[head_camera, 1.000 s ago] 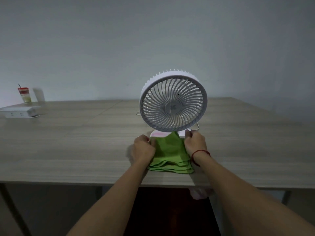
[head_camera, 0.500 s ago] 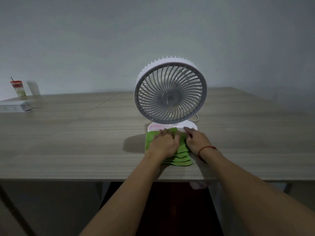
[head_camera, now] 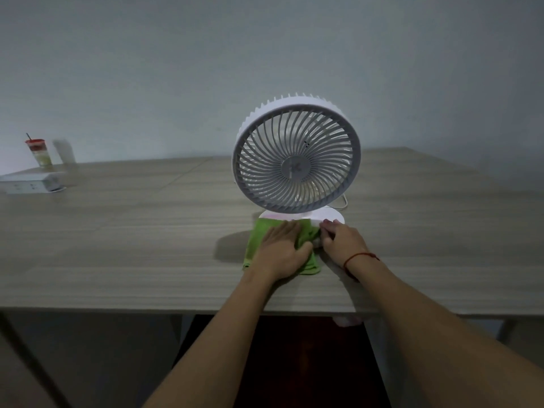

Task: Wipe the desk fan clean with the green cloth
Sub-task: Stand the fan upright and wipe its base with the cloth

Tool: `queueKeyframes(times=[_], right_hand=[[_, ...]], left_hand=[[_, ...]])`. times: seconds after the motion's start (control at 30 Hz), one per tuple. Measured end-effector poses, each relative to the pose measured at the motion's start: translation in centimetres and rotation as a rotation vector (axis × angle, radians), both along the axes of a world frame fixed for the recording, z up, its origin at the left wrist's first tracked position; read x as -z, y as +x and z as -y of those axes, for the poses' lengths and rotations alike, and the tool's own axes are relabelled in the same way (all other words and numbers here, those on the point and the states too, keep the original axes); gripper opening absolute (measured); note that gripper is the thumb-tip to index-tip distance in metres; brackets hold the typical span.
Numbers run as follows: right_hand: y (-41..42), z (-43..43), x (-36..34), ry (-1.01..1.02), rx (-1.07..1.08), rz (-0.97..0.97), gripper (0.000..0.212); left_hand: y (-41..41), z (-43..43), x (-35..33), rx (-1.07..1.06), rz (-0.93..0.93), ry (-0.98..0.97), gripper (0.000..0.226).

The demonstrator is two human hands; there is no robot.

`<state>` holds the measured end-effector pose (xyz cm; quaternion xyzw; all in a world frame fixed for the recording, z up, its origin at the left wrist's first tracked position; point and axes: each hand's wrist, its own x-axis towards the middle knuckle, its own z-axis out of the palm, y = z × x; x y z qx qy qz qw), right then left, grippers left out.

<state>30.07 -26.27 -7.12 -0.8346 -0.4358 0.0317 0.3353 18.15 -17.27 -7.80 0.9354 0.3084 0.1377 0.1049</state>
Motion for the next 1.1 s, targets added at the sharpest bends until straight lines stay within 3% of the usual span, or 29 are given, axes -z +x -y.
queueKeyframes(times=[0.17, 0.27, 0.4, 0.67, 0.83, 1.0, 1.1], right_hand=[[0.2, -0.1, 0.2, -0.002, -0.02, -0.013, 0.041], [0.3, -0.3, 0.4, 0.007, -0.002, -0.006, 0.041], [0.4, -0.5, 0.6, 0.011, 0.008, -0.006, 0.041], [1.3, -0.6, 0.4, -0.038, -0.052, 0.021, 0.04], [1.9, -1.0, 1.1, 0.006, -0.06, -0.025, 0.04], [2.1, -1.5, 1.3, 0.025, -0.057, -0.039, 0.041], [2.1, -1.6, 1.3, 0.012, -0.046, -0.03, 0.04]], left_hand=[[-0.5, -1.6, -0.4, 0.026, -0.002, 0.005, 0.055], [-0.6, -3.4, -0.6, -0.073, 0.062, 0.025, 0.045], [-0.2, -5.4, -1.2, -0.233, 0.061, -0.128, 0.046], [0.8, -2.1, -0.8, 0.051, -0.035, -0.051, 0.053], [1.2, -4.6, -1.6, -0.129, 0.006, -0.055, 0.046], [2.8, -7.3, -0.5, -0.21, -0.057, -0.111, 0.076], [1.4, -3.7, -1.3, -0.093, -0.031, -0.048, 0.054]])
